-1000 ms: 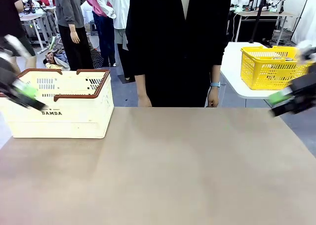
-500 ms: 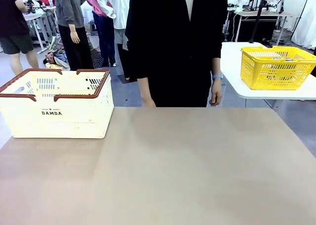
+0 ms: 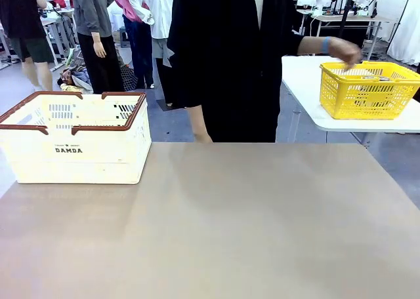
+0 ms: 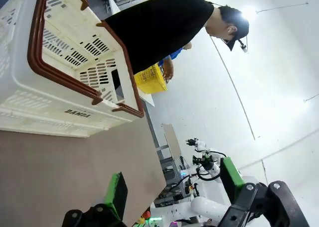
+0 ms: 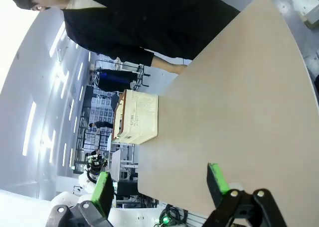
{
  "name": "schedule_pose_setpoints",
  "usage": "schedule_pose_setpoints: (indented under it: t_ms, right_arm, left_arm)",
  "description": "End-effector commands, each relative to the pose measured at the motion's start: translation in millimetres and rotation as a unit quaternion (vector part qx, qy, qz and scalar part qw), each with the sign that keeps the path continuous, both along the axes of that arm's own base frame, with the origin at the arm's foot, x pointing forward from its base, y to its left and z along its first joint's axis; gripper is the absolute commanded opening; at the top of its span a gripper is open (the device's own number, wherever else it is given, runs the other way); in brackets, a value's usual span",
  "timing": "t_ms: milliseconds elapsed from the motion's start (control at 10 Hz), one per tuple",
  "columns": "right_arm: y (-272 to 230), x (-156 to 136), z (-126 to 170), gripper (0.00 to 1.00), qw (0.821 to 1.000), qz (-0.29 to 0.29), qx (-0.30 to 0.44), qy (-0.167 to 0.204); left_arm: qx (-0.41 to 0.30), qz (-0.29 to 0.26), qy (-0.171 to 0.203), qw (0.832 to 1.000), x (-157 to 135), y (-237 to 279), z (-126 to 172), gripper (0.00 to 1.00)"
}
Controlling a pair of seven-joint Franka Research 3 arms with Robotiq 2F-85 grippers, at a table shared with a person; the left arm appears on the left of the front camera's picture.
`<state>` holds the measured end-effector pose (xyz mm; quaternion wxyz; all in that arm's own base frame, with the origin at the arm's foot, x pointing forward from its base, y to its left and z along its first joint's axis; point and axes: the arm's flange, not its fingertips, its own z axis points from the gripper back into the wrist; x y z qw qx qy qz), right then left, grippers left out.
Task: Place the drinks into the Shopping basket.
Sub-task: Pick up one drink and place it into the Shopping basket.
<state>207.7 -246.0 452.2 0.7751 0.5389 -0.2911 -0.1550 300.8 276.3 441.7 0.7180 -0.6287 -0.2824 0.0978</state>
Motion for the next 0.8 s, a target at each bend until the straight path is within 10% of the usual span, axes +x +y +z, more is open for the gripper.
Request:
schedule_pose_setpoints:
  t_ms: [0, 700]
  right_arm:
    - [-2.0, -2.2, 3.6, 1.00, 1.000, 0.001, 0.000, -0.015]
    - [-2.0, -2.2, 3.6, 1.00, 1.000, 0.001, 0.000, -0.015]
  left_arm:
    - [0.005, -0.010, -0.005, 1.000, -2.2, 0.6, 1.6, 1.00]
    - [0.005, -0.010, -0.005, 1.000, -2.2, 0.6, 1.6, 1.00]
